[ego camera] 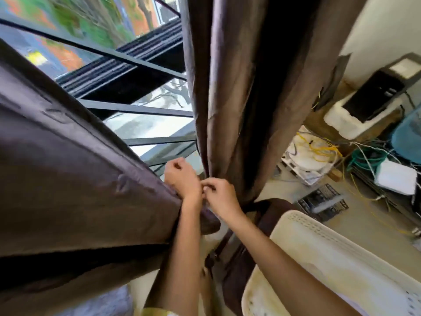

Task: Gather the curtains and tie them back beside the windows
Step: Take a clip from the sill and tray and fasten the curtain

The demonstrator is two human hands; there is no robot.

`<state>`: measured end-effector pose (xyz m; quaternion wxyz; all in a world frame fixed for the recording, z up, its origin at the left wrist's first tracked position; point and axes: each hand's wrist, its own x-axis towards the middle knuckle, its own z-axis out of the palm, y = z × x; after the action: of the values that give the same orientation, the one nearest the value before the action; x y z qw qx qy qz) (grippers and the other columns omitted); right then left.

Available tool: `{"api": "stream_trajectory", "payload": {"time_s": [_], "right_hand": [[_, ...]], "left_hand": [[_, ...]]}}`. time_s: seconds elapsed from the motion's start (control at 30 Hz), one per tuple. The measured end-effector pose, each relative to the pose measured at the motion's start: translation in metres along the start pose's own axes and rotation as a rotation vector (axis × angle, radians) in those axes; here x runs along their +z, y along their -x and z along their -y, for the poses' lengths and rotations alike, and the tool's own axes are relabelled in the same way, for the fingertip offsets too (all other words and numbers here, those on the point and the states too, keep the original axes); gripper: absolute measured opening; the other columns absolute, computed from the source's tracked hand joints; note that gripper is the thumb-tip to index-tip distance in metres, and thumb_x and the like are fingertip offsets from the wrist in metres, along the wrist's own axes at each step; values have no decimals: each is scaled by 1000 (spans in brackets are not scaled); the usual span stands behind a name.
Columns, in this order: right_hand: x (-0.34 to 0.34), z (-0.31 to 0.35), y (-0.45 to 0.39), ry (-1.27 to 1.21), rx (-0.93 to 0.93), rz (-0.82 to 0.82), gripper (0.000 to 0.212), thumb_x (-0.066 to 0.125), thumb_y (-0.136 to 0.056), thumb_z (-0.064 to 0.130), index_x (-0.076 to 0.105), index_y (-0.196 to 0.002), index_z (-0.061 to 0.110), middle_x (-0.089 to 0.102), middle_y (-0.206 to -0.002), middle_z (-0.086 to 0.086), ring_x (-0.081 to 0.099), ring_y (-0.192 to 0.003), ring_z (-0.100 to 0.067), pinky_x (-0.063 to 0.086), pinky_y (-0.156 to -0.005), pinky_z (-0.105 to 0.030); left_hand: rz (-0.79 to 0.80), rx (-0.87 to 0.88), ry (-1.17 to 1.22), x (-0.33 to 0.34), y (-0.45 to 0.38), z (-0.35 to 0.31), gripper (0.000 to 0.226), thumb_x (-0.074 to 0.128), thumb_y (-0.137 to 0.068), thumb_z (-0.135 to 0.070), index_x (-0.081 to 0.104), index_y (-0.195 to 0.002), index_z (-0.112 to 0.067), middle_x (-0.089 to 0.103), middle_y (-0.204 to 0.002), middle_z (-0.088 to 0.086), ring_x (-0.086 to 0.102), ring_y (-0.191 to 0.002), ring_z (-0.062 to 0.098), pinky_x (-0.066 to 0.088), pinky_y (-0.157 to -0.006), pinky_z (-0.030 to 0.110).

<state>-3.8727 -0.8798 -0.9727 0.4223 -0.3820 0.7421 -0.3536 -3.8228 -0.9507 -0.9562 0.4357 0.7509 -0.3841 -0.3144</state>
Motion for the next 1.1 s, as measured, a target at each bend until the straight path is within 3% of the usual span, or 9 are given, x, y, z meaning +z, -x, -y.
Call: {"api": "stream_trajectory", "payload": {"time_s": [0.1,0.23,0.4,0.6,0.7,0.8,0.87,0.97,1.1], "right_hand": [[41,-4,-32,2,76,79,27,52,-86,6,73,-103,11,73,-102,-4,68,-97,-22,52,-92,-39],[81,-11,-73,128,166,94,27,55,-89,17,70,-110,15,71,-110,-7,63,-106,-24,48,-95,-33],[113,-35,-128,229,268,-8,26,49,-92,20,70,-107,15,67,-113,-13,58,-109,-33,47,-83,-32],[152,-70,-182,324,297,-42,33,52,-96,32,63,-116,9,63,-121,-15,57,-113,-33,46,-85,-33],[165,-79,-198,345,309,-71,37,50,-97,34,58,-123,8,59,-127,-15,54,-118,-34,44,-90,-35],[178,-83,-206,307,297,-103,33,49,-97,29,60,-118,7,62,-119,-18,58,-111,-35,47,-88,-37],[188,-87,-211,215,302,-131,26,51,-93,22,65,-107,5,67,-104,-19,66,-97,-36,55,-81,-40],[188,-86,-205,186,322,-144,21,53,-90,17,65,-98,2,70,-95,-19,70,-86,-35,58,-73,-40],[166,-78,-171,215,357,-159,25,56,-92,16,66,-107,-1,67,-105,-19,65,-96,-34,42,-61,-26]], "left_hand": [[-51,-53,-122,-16,-36,27,24,47,-89,-6,66,-93,7,66,-97,26,58,-91,34,33,-72,30],[68,-172,-299,-21,-76,80,25,46,-88,-3,67,-95,8,65,-102,28,58,-101,39,38,-87,36],[192,-216,-355,9,-110,139,28,48,-89,-2,64,-110,5,63,-114,25,56,-110,36,37,-92,33],[268,-315,-333,57,-153,193,34,56,-92,-23,69,-90,9,67,-98,27,62,-97,37,42,-81,35],[242,-463,-151,75,-170,210,36,75,-77,-30,71,-87,4,71,-91,21,67,-90,33,52,-85,35],[158,-622,57,85,-178,218,38,86,-63,-24,72,-89,0,72,-90,17,68,-79,27,55,-82,33],[145,-612,146,87,-177,211,28,83,-67,-12,69,-88,0,70,-87,17,63,-69,22,53,-70,28],[113,-561,95,84,-169,206,21,77,-73,-4,70,-93,-3,71,-93,15,67,-76,22,55,-74,27],[138,-496,-4,65,-143,192,17,68,-79,0,70,-97,-3,65,-86,5,61,-69,17,45,-52,9]]}}
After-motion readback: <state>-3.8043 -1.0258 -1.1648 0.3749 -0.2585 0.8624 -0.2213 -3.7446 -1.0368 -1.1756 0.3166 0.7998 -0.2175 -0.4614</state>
